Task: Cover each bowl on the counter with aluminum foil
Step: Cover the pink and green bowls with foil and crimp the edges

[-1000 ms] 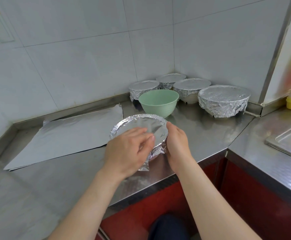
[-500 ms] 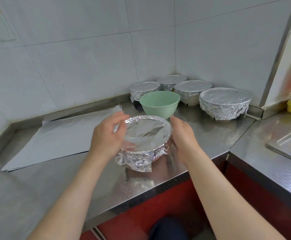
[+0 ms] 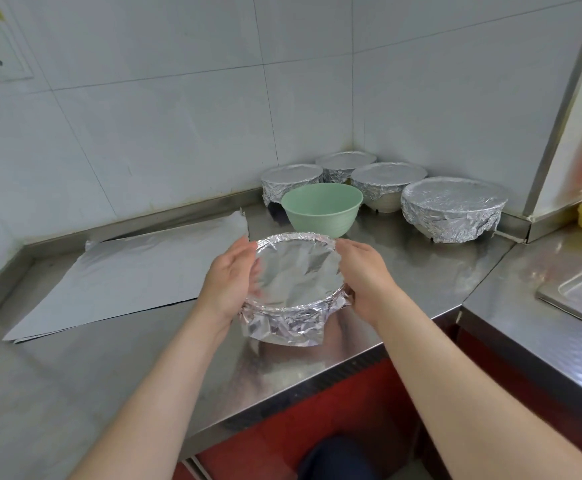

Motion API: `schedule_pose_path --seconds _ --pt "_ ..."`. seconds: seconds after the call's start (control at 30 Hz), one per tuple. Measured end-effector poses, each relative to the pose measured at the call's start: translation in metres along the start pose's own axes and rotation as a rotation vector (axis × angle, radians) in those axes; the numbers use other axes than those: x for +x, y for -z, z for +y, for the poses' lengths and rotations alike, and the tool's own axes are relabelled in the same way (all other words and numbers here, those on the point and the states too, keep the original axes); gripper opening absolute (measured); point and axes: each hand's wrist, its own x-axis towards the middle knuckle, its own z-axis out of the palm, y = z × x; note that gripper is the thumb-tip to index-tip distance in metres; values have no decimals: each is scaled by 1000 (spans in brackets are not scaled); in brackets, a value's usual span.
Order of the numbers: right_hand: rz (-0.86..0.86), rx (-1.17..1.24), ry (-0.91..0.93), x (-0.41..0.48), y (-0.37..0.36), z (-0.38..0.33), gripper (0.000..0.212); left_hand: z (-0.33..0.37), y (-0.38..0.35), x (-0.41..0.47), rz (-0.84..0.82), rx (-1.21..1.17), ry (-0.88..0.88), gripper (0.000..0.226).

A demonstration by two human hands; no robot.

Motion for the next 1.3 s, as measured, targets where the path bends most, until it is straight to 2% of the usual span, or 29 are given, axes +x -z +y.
schedule_pose_path --seconds 0.07,0.13,0.2,0.27,0.37,0.43,0.6,0.7,0.77,0.87,0.93,1.03,1.17,1.23,1.3 --pt "-8 -44 -28 7 11 -7 30 3 3 -7 -17 62 -10 25" --pt "-34 -148 3 14 23 -16 27 7 9 -7 22 195 -59 28" --pt "-84 -243 20 16 32 -21 27 11 14 3 54 248 -32 35" --pt "-122 -274 32 15 31 -20 32 14 13 14 11 181 59 38" --pt "-112 -254 58 10 26 -16 25 14 0 21 -78 -33 192 35" --pt "-94 -255 81 12 23 -13 29 9 -5 22 -65 -40 215 38" --pt "-120 -236 71 20 18 -11 23 8 -11 15 15 21 245 52" --pt "-113 -101 -39 17 18 -20 15 6 -11 13 69 -26 262 54" --pt "-106 -4 -80 13 26 -26 31 4 -8 12 125 -54 240 53" --pt "-1 6 2 -13 44 -25 38 2 -3 6 205 -137 187 52" --pt "105 5 59 -34 51 -13 32 2 1 0 229 -178 172 46" --pt "120 129 49 -57 49 8 26 0 6 -5 208 -127 157 32" --pt "61 248 -20 -54 32 19 52 1 8 -5 162 -106 157 38" --pt "17 323 -71 -48 24 22 68 2 3 -6 148 -181 196 33" --pt "14 348 -117 -45 18 23 68 5 -3 -10 114 -300 246 22"
